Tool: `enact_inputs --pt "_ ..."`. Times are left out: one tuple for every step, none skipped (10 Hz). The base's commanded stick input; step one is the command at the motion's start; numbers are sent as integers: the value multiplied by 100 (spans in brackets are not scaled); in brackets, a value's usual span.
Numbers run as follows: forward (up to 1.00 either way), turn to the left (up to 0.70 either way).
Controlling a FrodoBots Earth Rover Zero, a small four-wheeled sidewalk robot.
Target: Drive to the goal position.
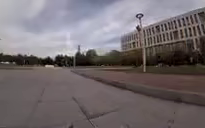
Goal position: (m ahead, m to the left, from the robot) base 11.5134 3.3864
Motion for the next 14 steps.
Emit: enact_inputs --pt "96 4" --pt "96 4" --pt "96 4" --pt "96 4" --pt "96 4" --pt "96 4" --pt "96 4" --pt "96 31" --pt "96 36" --pt "96 35" --pt "96 36" --pt "96 36" --pt "96 36" --pt "96 26"
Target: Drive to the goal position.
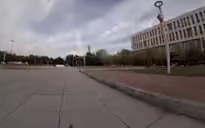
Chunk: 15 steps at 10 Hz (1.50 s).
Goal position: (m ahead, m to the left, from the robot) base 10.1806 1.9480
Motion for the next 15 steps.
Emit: enact_inputs --pt "96 0" --pt "96 0" --pt "96 2" --pt "96 4" --pt "96 7" --pt "96 20" --pt "96 35" --pt "96 32" --pt "96 18" --pt "96 0" --pt "96 0" --pt "96 0" --pt "96 0" --pt "96 0" --pt "96 0"
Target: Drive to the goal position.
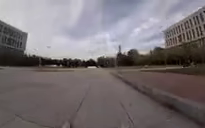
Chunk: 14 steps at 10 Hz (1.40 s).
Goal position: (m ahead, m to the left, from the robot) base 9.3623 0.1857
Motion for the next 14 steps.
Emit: enact_inputs --pt "96 0" --pt "96 0" --pt "96 0" --pt "96 0" --pt "96 0" --pt "96 0" --pt "96 0" --pt "96 0" --pt "96 0" --pt "96 0" --pt "96 0" --pt "96 0" --pt "96 0" --pt "96 0"
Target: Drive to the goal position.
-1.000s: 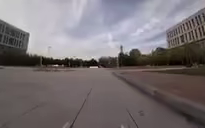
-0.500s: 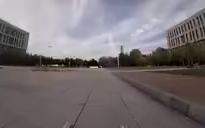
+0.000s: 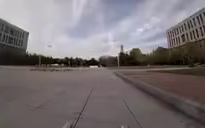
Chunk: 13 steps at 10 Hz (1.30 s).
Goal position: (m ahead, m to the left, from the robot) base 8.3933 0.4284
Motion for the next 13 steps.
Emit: enact_inputs --pt "96 0" --pt "96 0" --pt "96 0" --pt "96 0" --pt "96 -2" --pt "96 -28" --pt "96 -37" --pt "96 -37" --pt "96 -37" --pt "96 -38" --pt "96 -38" --pt "96 0" --pt "96 0"
